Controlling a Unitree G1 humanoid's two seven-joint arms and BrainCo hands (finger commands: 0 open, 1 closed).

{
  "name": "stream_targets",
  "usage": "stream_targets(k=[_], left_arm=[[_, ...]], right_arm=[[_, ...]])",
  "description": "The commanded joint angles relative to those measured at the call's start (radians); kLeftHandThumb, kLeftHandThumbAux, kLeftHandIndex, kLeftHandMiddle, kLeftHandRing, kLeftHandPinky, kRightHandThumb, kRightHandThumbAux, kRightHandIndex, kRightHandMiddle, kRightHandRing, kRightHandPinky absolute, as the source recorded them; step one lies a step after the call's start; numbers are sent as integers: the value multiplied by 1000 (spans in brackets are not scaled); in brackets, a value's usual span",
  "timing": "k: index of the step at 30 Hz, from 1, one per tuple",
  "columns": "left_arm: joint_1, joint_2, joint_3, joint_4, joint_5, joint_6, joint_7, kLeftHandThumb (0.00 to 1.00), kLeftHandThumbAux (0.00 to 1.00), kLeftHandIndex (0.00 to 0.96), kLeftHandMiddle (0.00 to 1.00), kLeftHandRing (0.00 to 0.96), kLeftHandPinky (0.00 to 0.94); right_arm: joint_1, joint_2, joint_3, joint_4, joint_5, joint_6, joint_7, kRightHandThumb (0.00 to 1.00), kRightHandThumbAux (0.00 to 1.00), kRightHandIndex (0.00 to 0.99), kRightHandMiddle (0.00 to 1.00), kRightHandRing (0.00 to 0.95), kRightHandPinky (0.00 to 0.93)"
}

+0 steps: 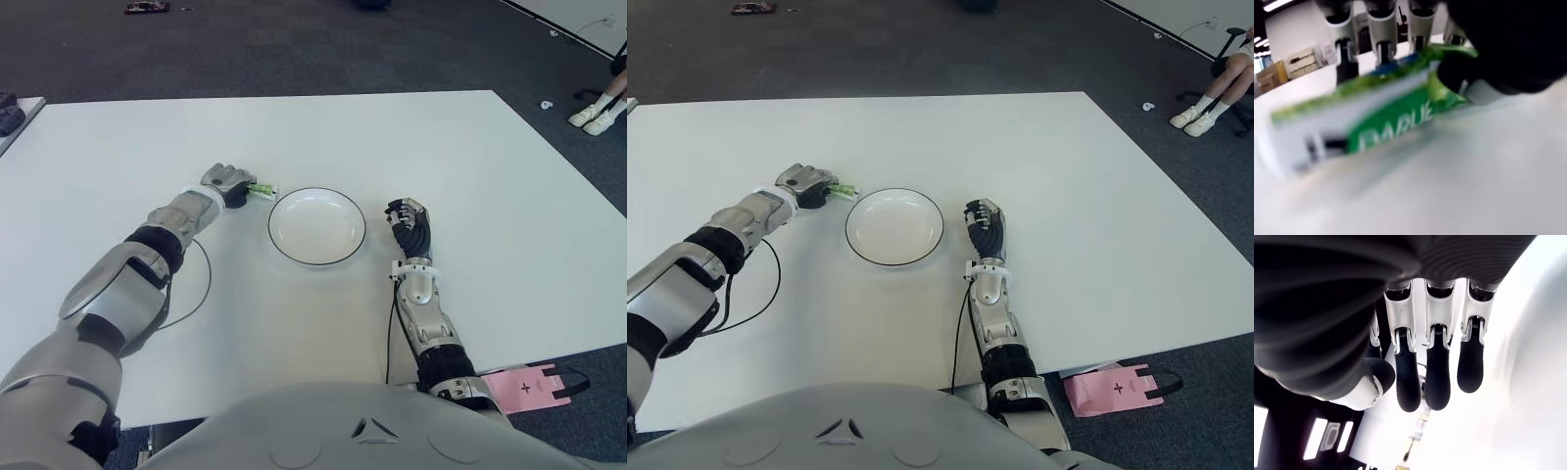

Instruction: Put the toothpaste on the table into the plate.

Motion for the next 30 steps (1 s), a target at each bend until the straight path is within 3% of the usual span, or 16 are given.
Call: stream_targets(k=[1, 11, 27, 30], left_arm=[[60, -19, -10, 87, 7, -9, 71, 842, 657, 399, 547, 704, 731], [59, -29, -25, 126, 13, -21, 155, 852, 667, 400, 555, 836, 861], [71, -34, 16, 132, -41, -45, 189, 851, 670, 396, 547, 873, 863], [79, -44, 50, 127, -71, -35, 221, 851, 670, 395, 547, 870, 854]], right_arm=[[90, 12, -7, 68, 12, 60, 2, 708, 732, 422, 499, 507, 515], [89, -1, 7, 66, -10, 50, -4, 710, 732, 422, 518, 523, 524], [88, 2, 2, 65, 0, 55, -3, 710, 731, 423, 511, 517, 527], [88, 0, 3, 69, -9, 50, -16, 708, 732, 422, 511, 520, 532]])
